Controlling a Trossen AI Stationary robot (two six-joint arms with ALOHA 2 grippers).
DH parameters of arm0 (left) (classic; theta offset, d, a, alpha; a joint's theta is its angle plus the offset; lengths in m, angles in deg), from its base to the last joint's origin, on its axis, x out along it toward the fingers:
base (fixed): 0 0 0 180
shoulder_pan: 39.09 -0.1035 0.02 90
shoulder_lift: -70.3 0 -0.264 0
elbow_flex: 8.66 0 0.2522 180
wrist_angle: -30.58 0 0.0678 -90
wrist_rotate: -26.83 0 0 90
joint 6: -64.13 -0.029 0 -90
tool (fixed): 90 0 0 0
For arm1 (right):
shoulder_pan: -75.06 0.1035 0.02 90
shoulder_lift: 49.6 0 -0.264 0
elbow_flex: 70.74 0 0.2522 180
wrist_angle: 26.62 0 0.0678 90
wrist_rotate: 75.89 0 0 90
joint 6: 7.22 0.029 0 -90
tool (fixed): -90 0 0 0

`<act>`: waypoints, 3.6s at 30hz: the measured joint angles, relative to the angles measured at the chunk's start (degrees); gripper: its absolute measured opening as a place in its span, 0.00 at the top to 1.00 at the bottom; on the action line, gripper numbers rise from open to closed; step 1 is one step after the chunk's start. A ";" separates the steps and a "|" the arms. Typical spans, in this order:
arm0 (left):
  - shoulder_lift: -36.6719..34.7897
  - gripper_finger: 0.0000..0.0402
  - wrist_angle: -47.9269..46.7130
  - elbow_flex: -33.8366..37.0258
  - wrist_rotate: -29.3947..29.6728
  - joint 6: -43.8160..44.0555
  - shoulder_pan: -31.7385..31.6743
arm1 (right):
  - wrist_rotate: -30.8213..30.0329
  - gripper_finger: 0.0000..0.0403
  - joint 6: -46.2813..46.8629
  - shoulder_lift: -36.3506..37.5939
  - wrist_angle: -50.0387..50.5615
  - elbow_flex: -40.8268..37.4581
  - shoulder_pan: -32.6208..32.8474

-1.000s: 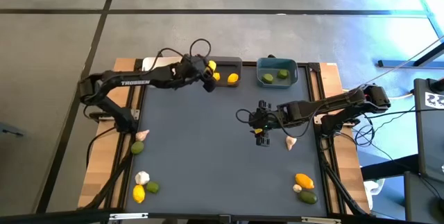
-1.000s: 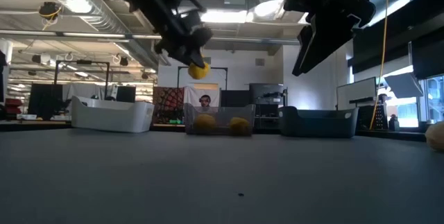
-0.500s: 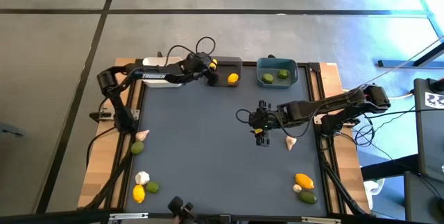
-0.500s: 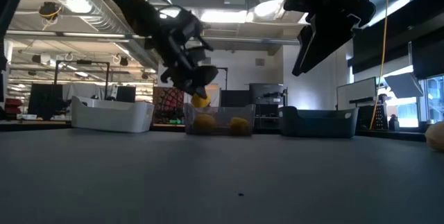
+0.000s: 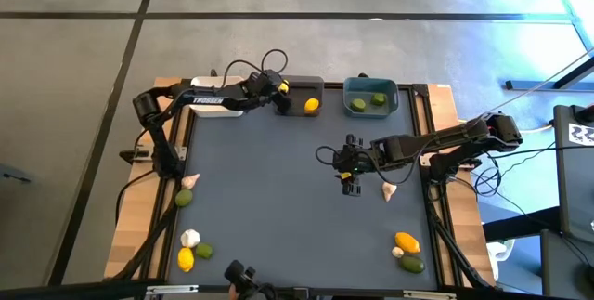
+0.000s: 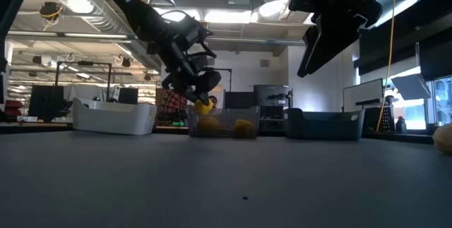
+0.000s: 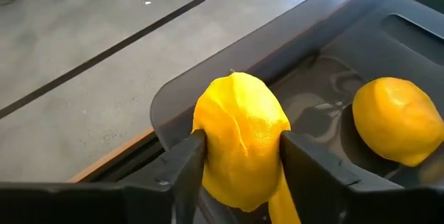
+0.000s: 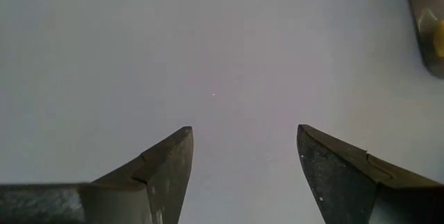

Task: Sort produce into baskets
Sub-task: Put the lemon into the black bin, then put the garlic into the white bin

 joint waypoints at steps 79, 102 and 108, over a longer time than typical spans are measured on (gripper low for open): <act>-12.49 0.41 -79.94 8.42 -24.51 30.97 33.02 | 0.01 0.36 -0.48 0.00 0.29 0.00 -0.01; -2.15 0.50 -73.00 17.98 -30.28 23.78 29.49 | 0.02 0.36 -1.27 0.00 0.31 0.00 0.00; -0.37 0.56 -70.07 21.03 -31.83 21.38 29.44 | 0.01 0.36 -1.29 0.00 0.27 0.00 -0.02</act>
